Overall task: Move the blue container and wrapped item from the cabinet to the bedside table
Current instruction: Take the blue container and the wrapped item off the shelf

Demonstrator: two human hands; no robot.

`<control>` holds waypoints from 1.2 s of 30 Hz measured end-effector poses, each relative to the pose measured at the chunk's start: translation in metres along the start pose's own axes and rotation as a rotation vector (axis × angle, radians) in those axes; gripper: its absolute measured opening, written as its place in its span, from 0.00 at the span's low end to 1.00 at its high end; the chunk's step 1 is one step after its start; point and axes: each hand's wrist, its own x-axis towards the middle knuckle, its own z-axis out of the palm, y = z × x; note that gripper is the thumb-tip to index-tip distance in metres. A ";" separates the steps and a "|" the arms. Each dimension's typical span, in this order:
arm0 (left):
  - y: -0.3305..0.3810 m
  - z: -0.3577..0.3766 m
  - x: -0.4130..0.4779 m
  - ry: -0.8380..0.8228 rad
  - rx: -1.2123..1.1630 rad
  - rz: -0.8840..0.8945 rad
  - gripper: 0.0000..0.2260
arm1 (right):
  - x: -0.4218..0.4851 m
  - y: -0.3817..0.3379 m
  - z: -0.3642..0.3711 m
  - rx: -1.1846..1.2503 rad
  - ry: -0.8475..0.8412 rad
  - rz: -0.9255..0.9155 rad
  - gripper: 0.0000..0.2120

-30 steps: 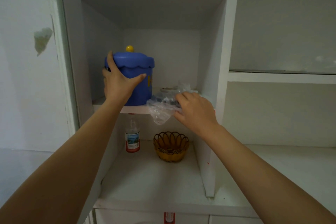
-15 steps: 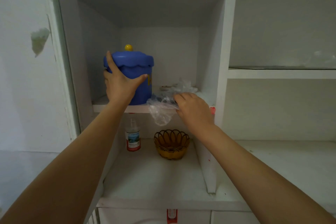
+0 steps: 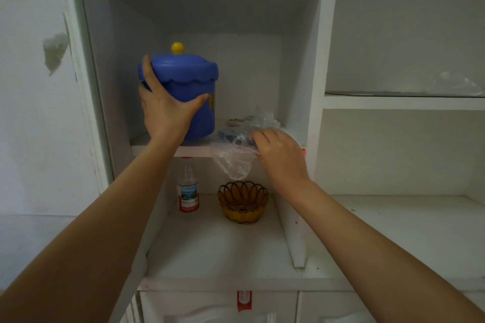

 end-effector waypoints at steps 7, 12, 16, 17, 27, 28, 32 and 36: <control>0.018 -0.017 -0.024 0.036 0.013 0.010 0.49 | -0.015 0.007 -0.021 -0.009 0.100 -0.023 0.16; 0.044 -0.033 -0.055 0.091 0.007 0.038 0.49 | -0.034 0.017 -0.053 0.021 0.176 -0.053 0.18; 0.067 -0.046 -0.090 0.154 -0.020 0.094 0.48 | -0.062 0.028 -0.084 0.073 0.241 -0.092 0.14; 0.075 -0.050 -0.101 0.167 -0.021 0.098 0.48 | -0.071 0.031 -0.091 0.084 0.250 -0.109 0.12; 0.127 -0.098 -0.230 0.261 0.110 0.041 0.47 | -0.170 0.039 -0.153 0.281 0.217 -0.216 0.15; 0.130 -0.104 -0.242 0.259 0.125 0.036 0.48 | -0.178 0.038 -0.159 0.305 0.209 -0.223 0.15; 0.143 -0.127 -0.290 0.257 0.178 -0.003 0.48 | -0.211 0.027 -0.181 0.379 0.198 -0.253 0.14; 0.155 -0.156 -0.327 0.272 0.186 -0.018 0.48 | -0.236 0.013 -0.202 0.438 0.191 -0.286 0.13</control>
